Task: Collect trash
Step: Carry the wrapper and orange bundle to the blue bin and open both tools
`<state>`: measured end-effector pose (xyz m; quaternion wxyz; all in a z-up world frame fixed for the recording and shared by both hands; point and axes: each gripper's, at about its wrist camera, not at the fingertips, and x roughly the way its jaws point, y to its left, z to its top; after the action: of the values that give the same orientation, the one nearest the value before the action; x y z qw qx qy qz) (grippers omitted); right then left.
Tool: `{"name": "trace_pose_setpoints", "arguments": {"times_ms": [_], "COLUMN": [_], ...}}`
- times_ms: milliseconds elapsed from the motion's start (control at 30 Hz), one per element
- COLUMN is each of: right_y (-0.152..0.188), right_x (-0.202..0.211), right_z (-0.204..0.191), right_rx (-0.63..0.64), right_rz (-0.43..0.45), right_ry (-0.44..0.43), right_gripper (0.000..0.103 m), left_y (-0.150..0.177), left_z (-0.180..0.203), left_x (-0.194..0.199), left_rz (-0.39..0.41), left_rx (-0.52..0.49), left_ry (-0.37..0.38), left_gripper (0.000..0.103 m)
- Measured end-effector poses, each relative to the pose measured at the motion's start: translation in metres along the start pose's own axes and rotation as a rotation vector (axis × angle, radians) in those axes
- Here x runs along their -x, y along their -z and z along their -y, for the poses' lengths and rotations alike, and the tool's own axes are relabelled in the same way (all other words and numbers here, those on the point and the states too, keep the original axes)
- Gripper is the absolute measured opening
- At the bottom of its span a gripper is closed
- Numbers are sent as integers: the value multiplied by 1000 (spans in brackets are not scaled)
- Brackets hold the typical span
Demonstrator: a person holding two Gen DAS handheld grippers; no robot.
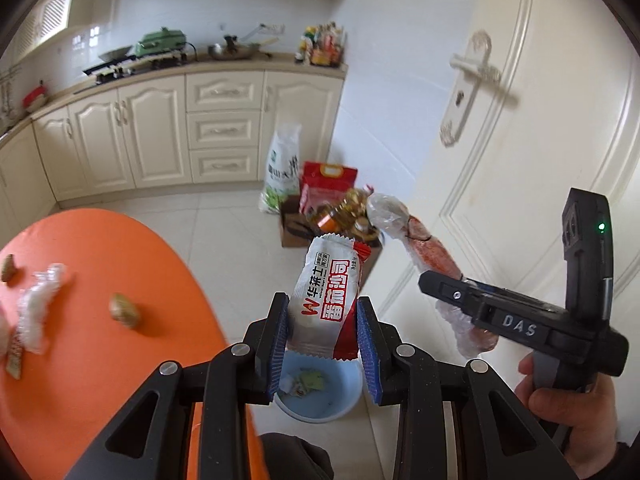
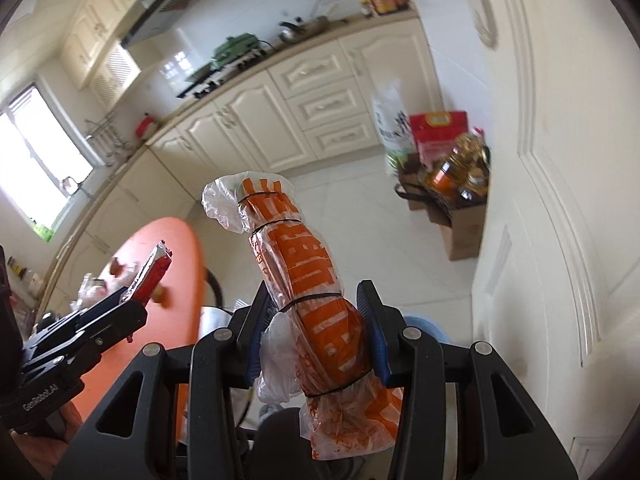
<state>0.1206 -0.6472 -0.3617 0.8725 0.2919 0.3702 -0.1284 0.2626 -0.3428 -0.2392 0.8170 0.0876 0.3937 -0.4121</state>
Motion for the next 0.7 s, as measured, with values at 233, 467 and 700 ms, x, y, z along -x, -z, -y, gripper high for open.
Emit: {"name": "trace_pose_setpoints", "arguments": {"times_ms": [233, 467, 700], "right_y": [22, 36, 46], "right_x": [-64, -113, -129], "right_z": [60, 94, 116], "right_rx": [-136, -233, -307], "right_rz": [-120, -198, -228], "right_ry": [41, 76, 81], "right_gripper": [42, 46, 75], "left_y": [-24, -57, -76], "left_z": [7, 25, 54], "left_x": [-95, -191, -245], "left_rz": [-178, -359, -430], "left_rx": [3, -40, -91], "left_ry": [11, -1, -79], "left_gripper": [29, 32, 65]}}
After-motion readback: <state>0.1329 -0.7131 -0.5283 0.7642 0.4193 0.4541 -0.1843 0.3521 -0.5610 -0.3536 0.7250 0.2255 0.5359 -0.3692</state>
